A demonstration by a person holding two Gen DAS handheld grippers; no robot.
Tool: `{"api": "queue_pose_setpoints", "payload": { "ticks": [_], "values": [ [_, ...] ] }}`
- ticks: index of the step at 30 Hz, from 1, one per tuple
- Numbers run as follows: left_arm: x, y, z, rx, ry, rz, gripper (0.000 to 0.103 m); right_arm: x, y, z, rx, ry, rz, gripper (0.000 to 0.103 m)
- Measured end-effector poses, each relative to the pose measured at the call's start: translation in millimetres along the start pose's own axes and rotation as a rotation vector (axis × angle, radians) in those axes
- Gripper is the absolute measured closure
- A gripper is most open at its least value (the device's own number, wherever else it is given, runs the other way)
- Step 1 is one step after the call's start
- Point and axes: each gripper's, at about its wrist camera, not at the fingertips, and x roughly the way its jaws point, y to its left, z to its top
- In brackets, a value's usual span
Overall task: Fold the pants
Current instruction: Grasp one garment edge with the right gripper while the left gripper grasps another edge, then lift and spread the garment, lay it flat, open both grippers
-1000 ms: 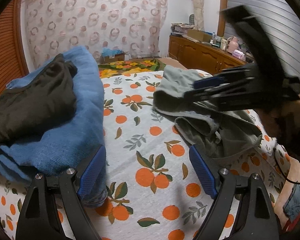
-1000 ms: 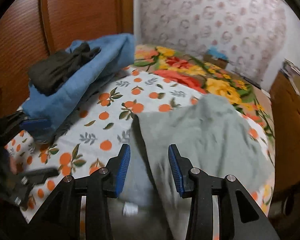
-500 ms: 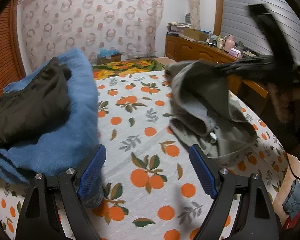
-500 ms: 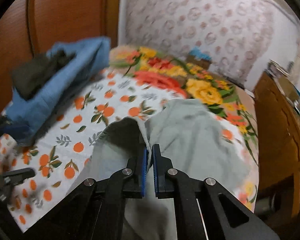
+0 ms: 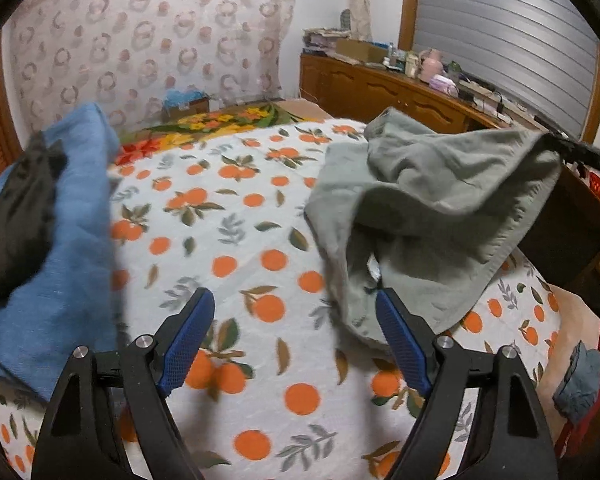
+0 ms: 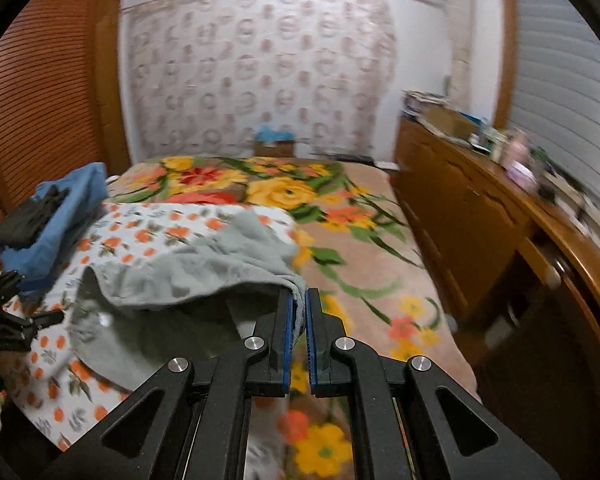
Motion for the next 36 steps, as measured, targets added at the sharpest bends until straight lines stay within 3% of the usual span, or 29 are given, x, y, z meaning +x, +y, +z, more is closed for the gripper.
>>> {"api": "queue_pose_setpoints", "payload": {
  "ticks": [7,10,13,15,18,29,32,36],
  "values": [
    [15,-13,-3,0.023,0.068,-0.028,0.041,8,-1,-35,0.077,0.079,0.002,0.097],
    [26,-12,-2,0.004,0.096,-0.033,0.054,4,-6,-39,0.093,0.101,0.021,0.097],
    [30,-10,1,0.006,0.104,-0.033,0.068,-7,-9,-36,0.089,0.097,0.045,0.097],
    [30,-13,4,0.032,0.102,-0.027,0.088,-19,-19,-29,0.080,0.075,0.056,0.097],
    [20,-13,14,0.051,0.072,-0.016,0.100,-24,-33,-15,0.078,0.024,0.068,0.097],
    [-70,24,91,0.073,-0.156,0.090,0.100,-94,-39,32,0.071,-0.177,0.103,0.097],
    [-91,35,119,0.101,-0.208,0.144,0.100,-102,-35,49,0.059,-0.195,0.136,0.097],
    [-106,54,160,0.120,-0.253,0.220,0.100,-79,-34,85,0.068,-0.176,0.175,0.097]
  ]
}}
